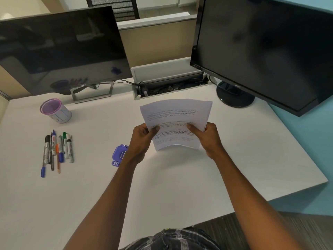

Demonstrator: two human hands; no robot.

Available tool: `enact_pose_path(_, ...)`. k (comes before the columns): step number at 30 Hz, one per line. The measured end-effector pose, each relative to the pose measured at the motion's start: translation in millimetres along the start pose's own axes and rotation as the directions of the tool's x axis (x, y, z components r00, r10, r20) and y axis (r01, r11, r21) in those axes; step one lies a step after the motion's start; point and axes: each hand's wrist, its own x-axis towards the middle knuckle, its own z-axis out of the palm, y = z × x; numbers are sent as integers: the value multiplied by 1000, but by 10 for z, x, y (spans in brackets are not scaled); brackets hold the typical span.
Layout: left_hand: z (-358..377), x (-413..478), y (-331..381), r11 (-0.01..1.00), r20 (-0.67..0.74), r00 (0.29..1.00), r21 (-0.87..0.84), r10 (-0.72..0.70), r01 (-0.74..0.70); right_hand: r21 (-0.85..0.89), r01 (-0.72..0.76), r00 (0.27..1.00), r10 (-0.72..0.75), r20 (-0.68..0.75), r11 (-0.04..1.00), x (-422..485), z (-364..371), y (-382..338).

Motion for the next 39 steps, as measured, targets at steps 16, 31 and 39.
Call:
enact_pose_path(16,41,81,-22,996,81,997,84,-8,1,-1,-13,999,13,39,1000,12,-40,64)
enact_pose_path(31,-55,195,59,926,-98,994,-377,-39,-1,240,-126,987,99,124,962,-5,-239,218)
enact_pose_path(39,286,46,-20,797,-135,983,-604,-124,18,473,-141,990,115,84,870,-84,180,174)
